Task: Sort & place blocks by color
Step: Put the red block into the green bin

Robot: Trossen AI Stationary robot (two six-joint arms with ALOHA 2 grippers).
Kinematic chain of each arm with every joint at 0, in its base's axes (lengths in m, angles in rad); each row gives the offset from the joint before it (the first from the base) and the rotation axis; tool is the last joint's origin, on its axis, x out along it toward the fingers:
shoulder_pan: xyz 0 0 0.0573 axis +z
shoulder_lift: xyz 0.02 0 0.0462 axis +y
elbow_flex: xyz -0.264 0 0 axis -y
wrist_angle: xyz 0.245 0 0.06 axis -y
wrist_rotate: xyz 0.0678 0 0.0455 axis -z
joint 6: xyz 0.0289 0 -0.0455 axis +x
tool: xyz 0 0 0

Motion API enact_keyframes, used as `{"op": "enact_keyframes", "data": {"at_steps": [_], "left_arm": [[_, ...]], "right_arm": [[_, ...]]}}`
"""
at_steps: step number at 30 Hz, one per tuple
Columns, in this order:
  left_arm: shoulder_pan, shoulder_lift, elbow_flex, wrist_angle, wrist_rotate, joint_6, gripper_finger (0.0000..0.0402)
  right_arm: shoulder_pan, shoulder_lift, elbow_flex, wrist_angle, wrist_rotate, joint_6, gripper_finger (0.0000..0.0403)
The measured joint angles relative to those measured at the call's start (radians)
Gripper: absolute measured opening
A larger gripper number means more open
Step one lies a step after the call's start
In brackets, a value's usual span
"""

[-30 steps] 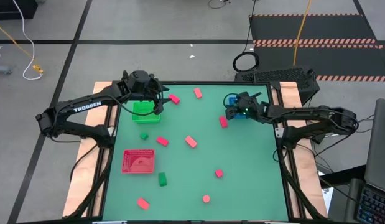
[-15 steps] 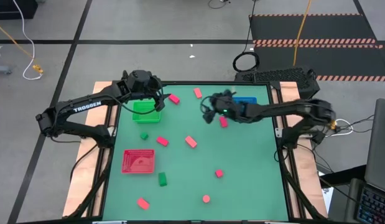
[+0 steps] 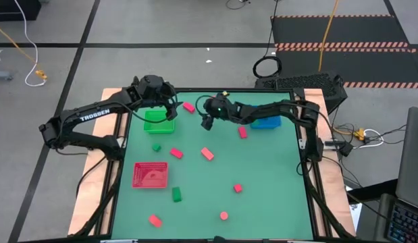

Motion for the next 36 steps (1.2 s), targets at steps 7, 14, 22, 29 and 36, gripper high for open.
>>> {"op": "enact_keyframes", "data": {"at_steps": [7, 14, 22, 29, 36], "left_arm": [[0.003, 0.0, 0.0, -0.022, 0.0, 0.026, 0.0243], [0.011, 0.0, 0.0, 0.017, -0.041, 0.059, 0.0243], [0.009, 0.079, 0.001, 0.145, -0.061, 0.124, 0.0243], [-0.014, 0.287, 0.093, 0.107, -0.08, 0.181, 0.0243], [0.029, 0.533, 0.447, -0.324, -0.087, 0.216, 0.0243]], "right_arm": [[-0.021, 0.05, 0.085, 0.0, -0.048, 0.006, 0.0253], [-0.02, 0.032, 0.098, -0.05, -0.049, -0.006, 0.0253], [0.007, -0.188, 0.098, -0.415, -0.048, -0.102, 0.0253], [0.042, -0.42, 0.058, -0.748, -0.045, -0.029, 0.0253], [0.105, -0.672, -0.213, -0.706, -0.047, 0.058, 0.0253]]}}
